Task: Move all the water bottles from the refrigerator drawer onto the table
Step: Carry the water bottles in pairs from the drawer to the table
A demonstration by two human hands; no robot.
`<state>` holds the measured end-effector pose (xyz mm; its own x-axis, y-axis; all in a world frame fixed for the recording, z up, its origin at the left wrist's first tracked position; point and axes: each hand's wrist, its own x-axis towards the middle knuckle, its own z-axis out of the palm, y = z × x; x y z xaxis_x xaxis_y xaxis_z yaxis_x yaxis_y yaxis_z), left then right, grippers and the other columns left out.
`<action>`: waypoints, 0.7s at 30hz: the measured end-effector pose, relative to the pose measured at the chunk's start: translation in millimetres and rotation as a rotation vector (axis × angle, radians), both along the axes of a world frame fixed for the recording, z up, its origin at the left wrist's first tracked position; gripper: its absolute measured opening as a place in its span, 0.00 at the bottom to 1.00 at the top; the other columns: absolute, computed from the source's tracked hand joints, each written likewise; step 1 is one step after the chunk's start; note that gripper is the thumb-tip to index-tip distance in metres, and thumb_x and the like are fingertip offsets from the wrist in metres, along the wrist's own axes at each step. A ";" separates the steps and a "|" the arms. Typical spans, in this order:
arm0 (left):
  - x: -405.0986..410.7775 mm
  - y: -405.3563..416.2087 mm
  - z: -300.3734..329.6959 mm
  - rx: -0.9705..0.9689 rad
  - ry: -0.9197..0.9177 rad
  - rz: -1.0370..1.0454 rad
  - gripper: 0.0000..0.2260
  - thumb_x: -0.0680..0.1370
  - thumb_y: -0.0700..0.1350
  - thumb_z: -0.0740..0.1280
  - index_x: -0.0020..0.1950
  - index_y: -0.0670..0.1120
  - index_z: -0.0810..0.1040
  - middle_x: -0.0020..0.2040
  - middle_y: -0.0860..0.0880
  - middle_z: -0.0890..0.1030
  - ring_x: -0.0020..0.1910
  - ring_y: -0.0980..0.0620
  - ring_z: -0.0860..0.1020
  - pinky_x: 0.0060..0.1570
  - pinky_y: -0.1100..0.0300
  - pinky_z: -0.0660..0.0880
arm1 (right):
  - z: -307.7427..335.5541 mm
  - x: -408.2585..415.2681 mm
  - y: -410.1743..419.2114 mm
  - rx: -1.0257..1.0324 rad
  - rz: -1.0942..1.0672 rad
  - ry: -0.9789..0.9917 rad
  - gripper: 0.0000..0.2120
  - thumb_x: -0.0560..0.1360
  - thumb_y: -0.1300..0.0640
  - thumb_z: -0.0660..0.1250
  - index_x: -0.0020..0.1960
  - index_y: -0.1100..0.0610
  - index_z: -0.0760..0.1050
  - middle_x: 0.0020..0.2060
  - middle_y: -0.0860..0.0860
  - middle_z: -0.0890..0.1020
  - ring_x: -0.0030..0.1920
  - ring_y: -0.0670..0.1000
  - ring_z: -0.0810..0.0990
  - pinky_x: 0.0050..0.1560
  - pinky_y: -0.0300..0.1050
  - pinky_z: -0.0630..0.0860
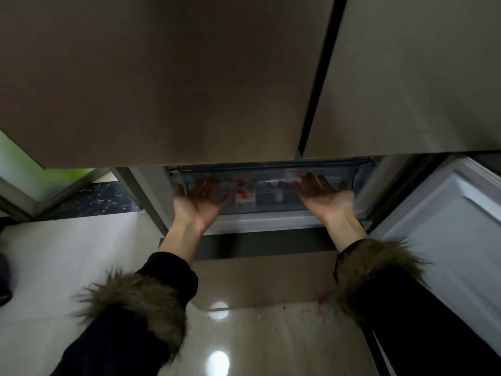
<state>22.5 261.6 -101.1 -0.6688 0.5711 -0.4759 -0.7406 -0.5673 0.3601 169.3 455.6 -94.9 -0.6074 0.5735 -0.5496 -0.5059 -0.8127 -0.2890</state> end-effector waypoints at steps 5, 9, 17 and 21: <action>4.5 3.5 -0.2 -0.018 0.001 0.025 0.27 0.81 0.57 0.43 0.73 0.44 0.61 0.70 0.43 0.70 0.67 0.44 0.69 0.66 0.40 0.58 | -7.2 0.3 1.2 0.019 0.019 -0.002 0.26 0.81 0.45 0.44 0.70 0.60 0.65 0.67 0.58 0.72 0.67 0.59 0.71 0.70 0.59 0.61; 4.5 2.2 7.9 -0.023 -0.001 0.011 0.28 0.81 0.58 0.43 0.72 0.42 0.62 0.61 0.41 0.75 0.57 0.44 0.74 0.58 0.40 0.63 | -5.9 2.0 3.3 0.036 0.034 -0.016 0.26 0.81 0.44 0.46 0.70 0.60 0.64 0.67 0.58 0.71 0.67 0.59 0.70 0.70 0.58 0.61; 23.3 -17.4 -3.6 -0.077 0.004 0.001 0.30 0.79 0.62 0.47 0.72 0.43 0.62 0.64 0.42 0.75 0.63 0.44 0.72 0.69 0.43 0.58 | -7.4 22.0 -9.6 0.050 0.058 -0.068 0.20 0.80 0.44 0.53 0.55 0.60 0.72 0.55 0.58 0.77 0.62 0.57 0.74 0.69 0.57 0.65; 36.9 -29.3 -0.9 -0.143 0.010 -0.019 0.33 0.78 0.63 0.48 0.75 0.42 0.57 0.73 0.41 0.64 0.71 0.45 0.65 0.70 0.47 0.59 | -6.6 34.0 -19.8 0.056 0.056 -0.108 0.20 0.79 0.45 0.55 0.62 0.59 0.70 0.64 0.56 0.73 0.68 0.55 0.70 0.71 0.55 0.63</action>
<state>59.3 232.3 -102.0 -0.6636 0.5106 -0.5467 -0.7467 -0.4961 0.4431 203.3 435.7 -101.6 -0.5780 0.5723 -0.5817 -0.4235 -0.8197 -0.3856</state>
